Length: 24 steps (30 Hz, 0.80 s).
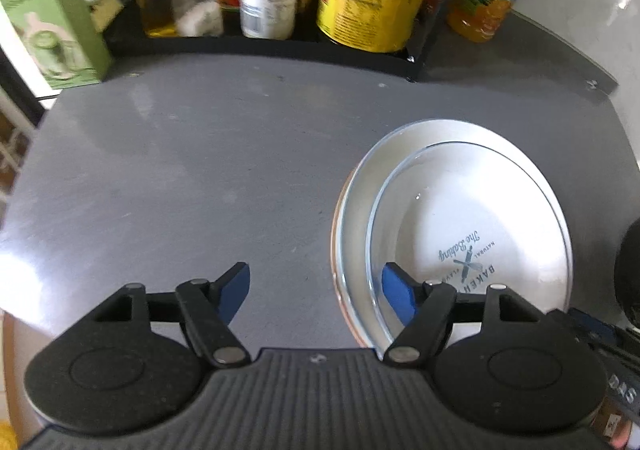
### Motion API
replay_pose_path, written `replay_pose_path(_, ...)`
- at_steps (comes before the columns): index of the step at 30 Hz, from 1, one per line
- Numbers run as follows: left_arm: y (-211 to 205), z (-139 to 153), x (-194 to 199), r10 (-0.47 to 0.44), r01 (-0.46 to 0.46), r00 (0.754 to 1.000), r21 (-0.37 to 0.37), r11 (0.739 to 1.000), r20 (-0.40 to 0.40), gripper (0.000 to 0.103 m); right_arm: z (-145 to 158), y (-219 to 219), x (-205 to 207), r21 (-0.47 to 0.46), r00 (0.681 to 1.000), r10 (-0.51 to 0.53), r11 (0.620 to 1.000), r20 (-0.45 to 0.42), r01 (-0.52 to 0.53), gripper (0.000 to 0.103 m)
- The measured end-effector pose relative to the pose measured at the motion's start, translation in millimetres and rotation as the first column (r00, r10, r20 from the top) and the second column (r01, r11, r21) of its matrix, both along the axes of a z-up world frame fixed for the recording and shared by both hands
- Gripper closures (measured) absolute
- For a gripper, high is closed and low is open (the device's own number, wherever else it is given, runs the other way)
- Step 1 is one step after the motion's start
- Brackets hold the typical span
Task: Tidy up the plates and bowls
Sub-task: 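Move both tools to the red bowl holding the nested white bowls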
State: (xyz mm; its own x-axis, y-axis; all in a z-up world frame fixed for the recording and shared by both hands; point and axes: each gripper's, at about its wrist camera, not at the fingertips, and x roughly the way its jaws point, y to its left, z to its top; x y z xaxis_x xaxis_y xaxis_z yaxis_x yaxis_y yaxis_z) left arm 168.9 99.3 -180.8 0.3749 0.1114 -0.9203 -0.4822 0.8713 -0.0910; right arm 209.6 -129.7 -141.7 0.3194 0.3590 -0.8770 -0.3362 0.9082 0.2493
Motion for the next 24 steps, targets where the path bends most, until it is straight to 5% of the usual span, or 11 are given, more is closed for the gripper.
replay_pose_path(10, -61.3, 54.1, -21.5, -0.052, 0.052, 0.997, 0.009, 0.999, 0.065, 0.025, 59.8, -59.7, -23.0, 0.042, 0.998, -0.030, 0.999, 0.062, 0.027, 0.022)
replay_pose_path(16, -107.4, 64.2, -26.3, -0.114, 0.112, 0.991, 0.027, 0.993, 0.067, 0.024, 76.4, -98.5, -38.5, 0.048, 0.993, -0.073, 0.996, 0.091, 0.069, 0.013)
replay_pose_path(24, -163.4, 74.2, -22.0, -0.173, 0.173, 0.981, 0.008, 0.985, 0.088, 0.023, 86.7, -149.4, -44.8, 0.058, 0.981, -0.150, 0.988, 0.119, 0.144, 0.012)
